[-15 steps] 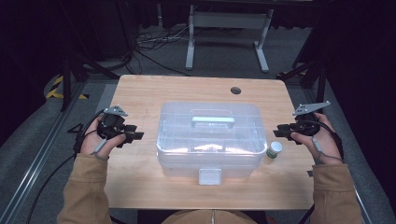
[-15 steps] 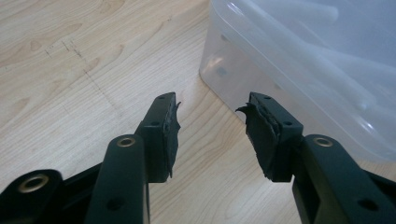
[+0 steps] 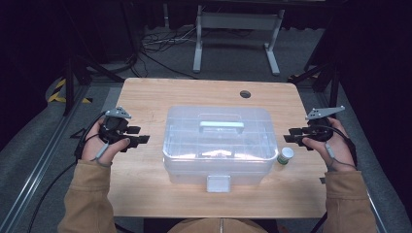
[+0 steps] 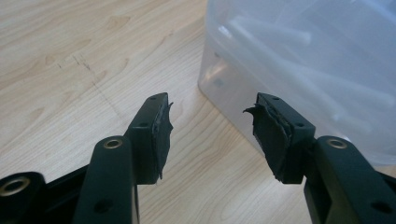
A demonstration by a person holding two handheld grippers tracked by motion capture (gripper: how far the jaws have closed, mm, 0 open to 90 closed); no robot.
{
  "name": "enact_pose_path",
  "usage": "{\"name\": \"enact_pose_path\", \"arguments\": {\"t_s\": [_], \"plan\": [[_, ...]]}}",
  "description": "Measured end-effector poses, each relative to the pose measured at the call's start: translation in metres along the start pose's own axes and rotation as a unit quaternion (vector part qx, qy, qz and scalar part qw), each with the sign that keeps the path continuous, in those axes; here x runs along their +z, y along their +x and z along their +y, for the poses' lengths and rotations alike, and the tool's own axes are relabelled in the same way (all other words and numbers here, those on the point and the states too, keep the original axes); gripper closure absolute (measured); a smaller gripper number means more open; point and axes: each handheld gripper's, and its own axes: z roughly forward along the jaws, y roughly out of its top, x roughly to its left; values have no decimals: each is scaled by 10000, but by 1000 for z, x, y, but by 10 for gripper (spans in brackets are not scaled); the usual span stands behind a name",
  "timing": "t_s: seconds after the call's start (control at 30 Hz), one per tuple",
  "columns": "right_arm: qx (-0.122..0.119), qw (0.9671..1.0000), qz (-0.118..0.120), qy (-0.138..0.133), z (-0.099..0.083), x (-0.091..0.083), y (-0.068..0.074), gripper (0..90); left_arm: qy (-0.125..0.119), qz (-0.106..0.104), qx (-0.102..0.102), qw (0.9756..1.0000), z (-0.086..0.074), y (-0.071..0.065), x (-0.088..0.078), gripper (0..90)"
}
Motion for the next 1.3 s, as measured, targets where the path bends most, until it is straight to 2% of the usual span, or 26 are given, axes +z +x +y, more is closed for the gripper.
{"name": "enact_pose_path", "arguments": {"t_s": [0.07,0.2,0.27,0.47,0.57,0.73,1.03,1.3], "plan": [[-31,10000,-23,-14,0,-2,1,599,-81,-18,91,9999,4,-5,-7,480],[-127,9999,-46,99,-1,1,3,607,-300,-250,275,9989,13,-21,-18,481],[-150,9998,-17,120,-1,3,4,607,-362,-303,350,9983,17,-27,-21,483],[-180,9997,8,161,-1,5,7,604,-461,-349,577,9967,26,-42,-24,474],[-207,9996,34,184,-1,7,10,604,-532,-425,760,9948,32,-53,-23,462],[-226,9995,43,237,-1,8,13,601,-605,-518,852,9932,38,-62,-22,457],[-245,9993,57,284,-3,9,16,595,-727,-707,904,9907,52,-77,-4,432],[-247,9992,9,301,-7,8,19,589,-674,-890,1048,9882,64,-87,14,417]]}}
